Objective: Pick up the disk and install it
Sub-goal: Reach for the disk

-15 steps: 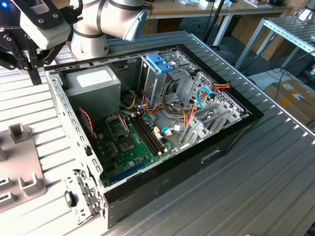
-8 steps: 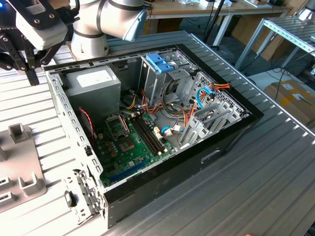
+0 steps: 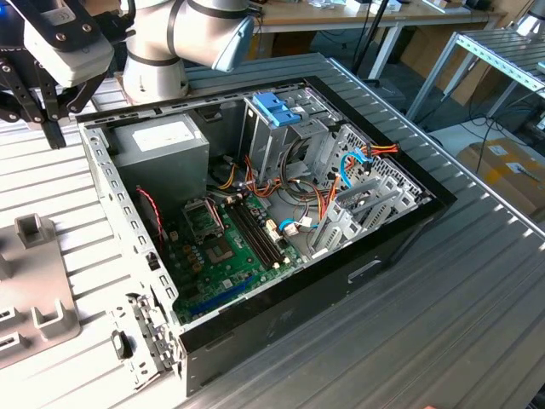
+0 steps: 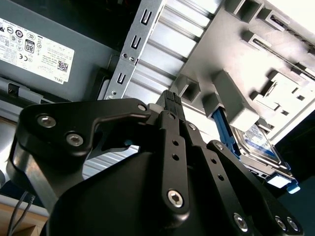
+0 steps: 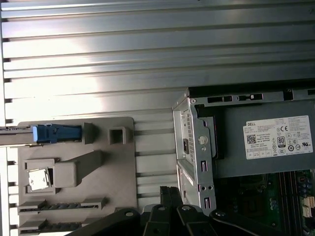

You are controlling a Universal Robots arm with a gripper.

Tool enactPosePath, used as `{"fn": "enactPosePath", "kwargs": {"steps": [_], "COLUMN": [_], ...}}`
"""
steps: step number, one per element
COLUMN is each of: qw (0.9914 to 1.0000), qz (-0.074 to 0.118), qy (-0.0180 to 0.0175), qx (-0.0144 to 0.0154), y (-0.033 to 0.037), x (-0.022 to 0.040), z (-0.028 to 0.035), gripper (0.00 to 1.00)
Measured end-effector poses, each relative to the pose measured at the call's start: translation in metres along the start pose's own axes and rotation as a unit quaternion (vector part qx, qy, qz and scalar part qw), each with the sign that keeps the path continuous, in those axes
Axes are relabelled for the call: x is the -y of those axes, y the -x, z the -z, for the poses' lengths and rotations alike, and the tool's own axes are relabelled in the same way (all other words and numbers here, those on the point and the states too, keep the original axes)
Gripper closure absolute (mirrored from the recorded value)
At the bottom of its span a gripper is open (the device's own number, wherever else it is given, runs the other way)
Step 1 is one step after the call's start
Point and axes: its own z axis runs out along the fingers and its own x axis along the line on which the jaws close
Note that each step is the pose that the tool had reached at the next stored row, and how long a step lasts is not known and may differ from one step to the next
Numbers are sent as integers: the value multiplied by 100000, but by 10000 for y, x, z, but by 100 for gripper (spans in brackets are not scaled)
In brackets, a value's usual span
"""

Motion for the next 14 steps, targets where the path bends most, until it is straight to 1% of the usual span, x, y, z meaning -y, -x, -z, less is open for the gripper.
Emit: {"fn": "enactPosePath", "kwargs": {"steps": [7, 11, 14], "qw": [100000, 100000, 100000], "qz": [-2, 0, 4], "qy": [4, -1, 0], "qx": [3, 1, -1], "y": [-6, -42, -90], "x": [0, 3, 7], "z": [0, 1, 2], "gripper": [89, 89, 89]}}
